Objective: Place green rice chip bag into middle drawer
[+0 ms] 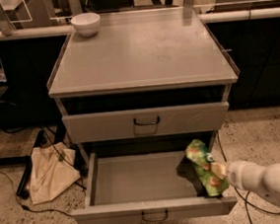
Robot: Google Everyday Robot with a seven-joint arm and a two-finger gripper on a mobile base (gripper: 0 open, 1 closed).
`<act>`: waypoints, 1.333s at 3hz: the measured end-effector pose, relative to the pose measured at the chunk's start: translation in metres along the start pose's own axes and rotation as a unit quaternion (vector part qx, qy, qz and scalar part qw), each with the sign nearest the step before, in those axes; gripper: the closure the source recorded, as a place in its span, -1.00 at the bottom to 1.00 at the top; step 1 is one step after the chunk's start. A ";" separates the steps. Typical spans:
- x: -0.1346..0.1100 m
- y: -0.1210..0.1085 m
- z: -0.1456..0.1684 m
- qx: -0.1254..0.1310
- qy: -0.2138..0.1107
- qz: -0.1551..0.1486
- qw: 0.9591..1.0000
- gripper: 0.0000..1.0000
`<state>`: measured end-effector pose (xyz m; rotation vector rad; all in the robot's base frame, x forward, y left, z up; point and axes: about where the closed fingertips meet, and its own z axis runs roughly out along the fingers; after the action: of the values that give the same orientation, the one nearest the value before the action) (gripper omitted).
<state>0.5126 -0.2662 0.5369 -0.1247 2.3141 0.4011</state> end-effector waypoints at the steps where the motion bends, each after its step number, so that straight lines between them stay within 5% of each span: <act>1: 0.001 0.004 0.032 -0.020 0.015 -0.013 1.000 1.00; 2: -0.017 0.019 0.065 -0.054 0.015 -0.036 0.998 1.00; 4: -0.032 0.025 0.097 -0.075 0.015 -0.034 0.996 1.00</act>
Offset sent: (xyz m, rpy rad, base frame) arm 0.0953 0.0630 -0.0246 0.0390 -0.0355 0.2214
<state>0.5958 -0.2117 0.5023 -0.2849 2.3003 0.5407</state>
